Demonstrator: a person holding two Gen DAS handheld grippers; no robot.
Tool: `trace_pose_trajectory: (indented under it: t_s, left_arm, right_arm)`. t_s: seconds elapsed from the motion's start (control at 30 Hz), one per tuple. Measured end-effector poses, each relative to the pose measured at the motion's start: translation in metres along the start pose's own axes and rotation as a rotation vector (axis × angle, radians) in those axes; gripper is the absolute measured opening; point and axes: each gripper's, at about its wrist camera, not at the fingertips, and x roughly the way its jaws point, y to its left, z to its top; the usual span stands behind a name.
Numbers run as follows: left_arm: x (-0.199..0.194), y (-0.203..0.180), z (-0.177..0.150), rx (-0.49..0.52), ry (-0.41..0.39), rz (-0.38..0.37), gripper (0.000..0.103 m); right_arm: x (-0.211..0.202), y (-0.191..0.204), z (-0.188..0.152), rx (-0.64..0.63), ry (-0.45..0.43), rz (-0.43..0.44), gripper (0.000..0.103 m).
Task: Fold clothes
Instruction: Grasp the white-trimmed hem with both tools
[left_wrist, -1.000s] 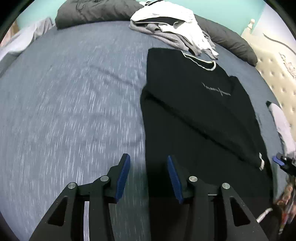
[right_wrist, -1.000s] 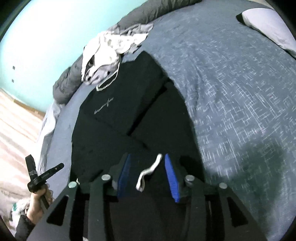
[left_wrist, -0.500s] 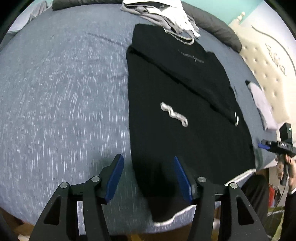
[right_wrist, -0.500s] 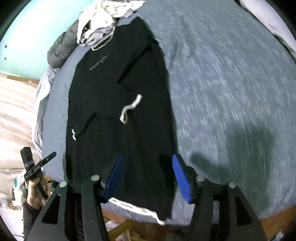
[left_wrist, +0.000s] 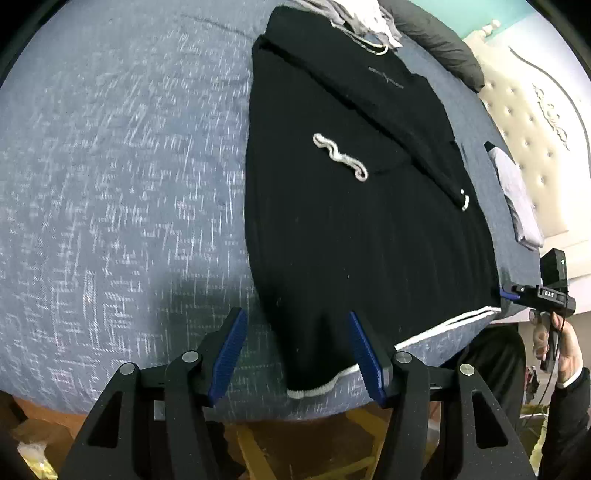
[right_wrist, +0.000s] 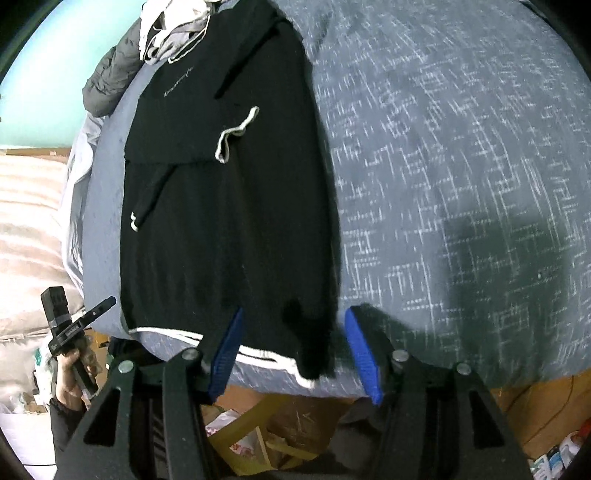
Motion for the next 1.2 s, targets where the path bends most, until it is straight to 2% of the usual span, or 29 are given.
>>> trace_pose_trajectory:
  t_s: [0.17, 0.5, 0.57, 0.63, 0.67, 0.7, 0.83, 0.9, 1.0, 1.2]
  left_arm:
    - [0.01, 0.007, -0.007, -0.04, 0.032, -0.015, 0.061]
    - [0.025, -0.003, -0.018, -0.009, 0.071, -0.047, 0.06]
    - [0.028, -0.007, -0.02, -0.002, 0.08, -0.057, 0.054]
    - [0.031, -0.011, -0.021, 0.011, 0.087, -0.054, 0.043]
    - [0.032, -0.013, -0.02, 0.015, 0.088, -0.051, 0.042]
    - [0.032, -0.014, -0.02, 0.019, 0.088, -0.049, 0.039]
    - [0.032, -0.019, -0.021, 0.032, 0.086, -0.044, 0.018]
    - [0.029, -0.021, -0.021, 0.04, 0.078, -0.047, 0.016]
    - [0.022, -0.026, -0.019, 0.046, 0.062, -0.051, 0.013]
    - [0.002, -0.042, -0.01, 0.077, 0.018, -0.079, 0.01]
  right_arm:
    - [0.004, -0.002, -0.002, 0.013, 0.007, 0.019, 0.057]
    - [0.01, 0.001, -0.003, -0.006, 0.026, 0.036, 0.057]
    - [0.011, 0.002, -0.004, -0.011, 0.029, 0.038, 0.057]
    - [0.013, 0.003, -0.004, -0.016, 0.032, 0.045, 0.057]
    - [0.014, 0.003, -0.005, -0.018, 0.034, 0.043, 0.056]
    - [0.014, 0.003, -0.005, -0.019, 0.035, 0.042, 0.053]
    - [0.018, 0.005, -0.007, -0.035, 0.042, 0.027, 0.037]
    - [0.018, 0.006, -0.008, -0.055, 0.045, 0.019, 0.019]
    - [0.017, 0.009, -0.009, -0.082, 0.041, 0.041, 0.013]
    - [0.001, 0.018, 0.0, -0.113, -0.008, 0.091, 0.008]
